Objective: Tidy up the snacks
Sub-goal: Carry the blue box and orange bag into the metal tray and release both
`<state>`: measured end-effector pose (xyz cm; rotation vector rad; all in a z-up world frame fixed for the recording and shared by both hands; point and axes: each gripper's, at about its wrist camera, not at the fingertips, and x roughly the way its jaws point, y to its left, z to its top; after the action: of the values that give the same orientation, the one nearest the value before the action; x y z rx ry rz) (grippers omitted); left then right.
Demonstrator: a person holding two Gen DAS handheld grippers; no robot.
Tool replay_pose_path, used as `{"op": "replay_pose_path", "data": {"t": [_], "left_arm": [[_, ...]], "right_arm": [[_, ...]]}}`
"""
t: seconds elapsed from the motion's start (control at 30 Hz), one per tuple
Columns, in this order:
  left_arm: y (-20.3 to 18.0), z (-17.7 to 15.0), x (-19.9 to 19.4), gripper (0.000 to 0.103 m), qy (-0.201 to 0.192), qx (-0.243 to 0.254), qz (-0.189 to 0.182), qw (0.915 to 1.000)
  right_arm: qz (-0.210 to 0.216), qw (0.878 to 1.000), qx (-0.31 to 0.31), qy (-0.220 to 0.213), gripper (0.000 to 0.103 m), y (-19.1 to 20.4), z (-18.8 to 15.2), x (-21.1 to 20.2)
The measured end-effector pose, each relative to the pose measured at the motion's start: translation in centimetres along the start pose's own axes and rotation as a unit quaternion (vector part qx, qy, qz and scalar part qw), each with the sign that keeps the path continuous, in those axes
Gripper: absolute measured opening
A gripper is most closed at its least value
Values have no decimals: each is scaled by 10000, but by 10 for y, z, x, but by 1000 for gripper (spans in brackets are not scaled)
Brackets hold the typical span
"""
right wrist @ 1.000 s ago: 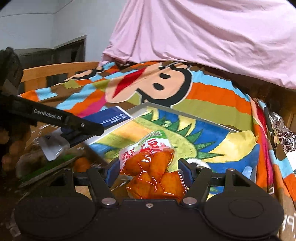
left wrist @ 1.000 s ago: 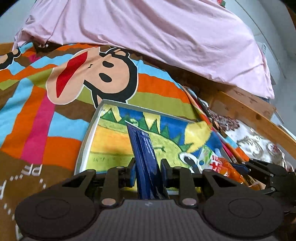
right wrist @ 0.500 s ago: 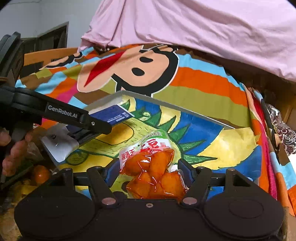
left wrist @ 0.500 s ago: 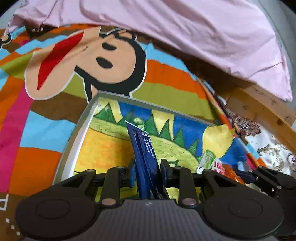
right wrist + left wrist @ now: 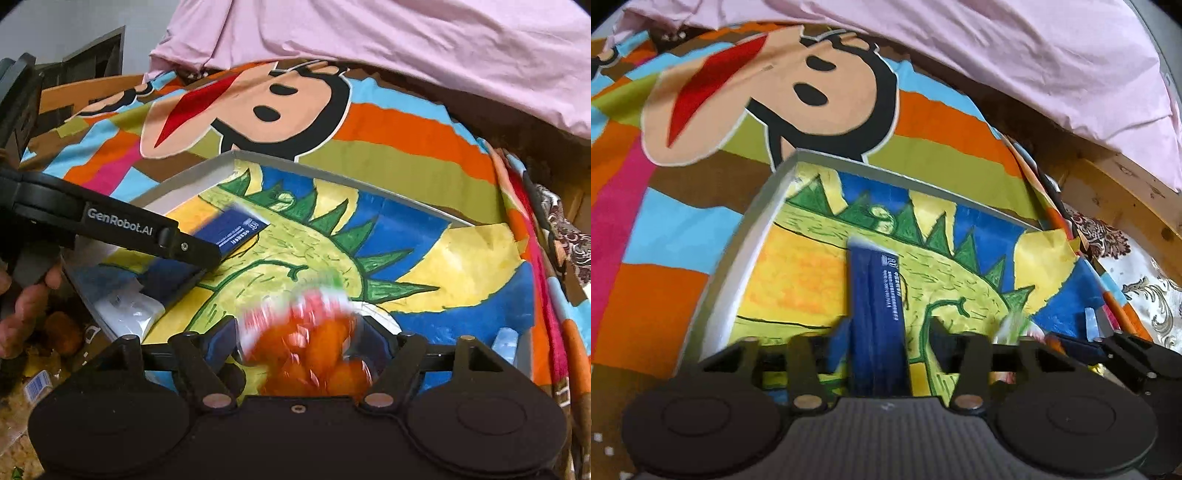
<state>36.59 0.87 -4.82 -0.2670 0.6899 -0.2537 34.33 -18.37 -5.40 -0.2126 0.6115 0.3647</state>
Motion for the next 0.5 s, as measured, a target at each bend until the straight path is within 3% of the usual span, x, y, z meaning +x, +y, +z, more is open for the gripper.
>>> {"op": "replay_pose_path", "data": {"t": [0.13, 0.33, 0.5], "left_arm": [[1, -2, -16, 81, -232, -84, -5, 9997], [-1, -7, -52, 98, -659, -135, 17, 9977], [-5, -16, -90, 102, -946, -97, 87, 9954]], "right_arm": [[-84, 9996, 126, -219, 81, -3, 2, -17], [-162, 9969, 425, -643, 90, -7, 2, -58], [-122, 9924, 581, -1082, 99, -7, -3, -101]]}}
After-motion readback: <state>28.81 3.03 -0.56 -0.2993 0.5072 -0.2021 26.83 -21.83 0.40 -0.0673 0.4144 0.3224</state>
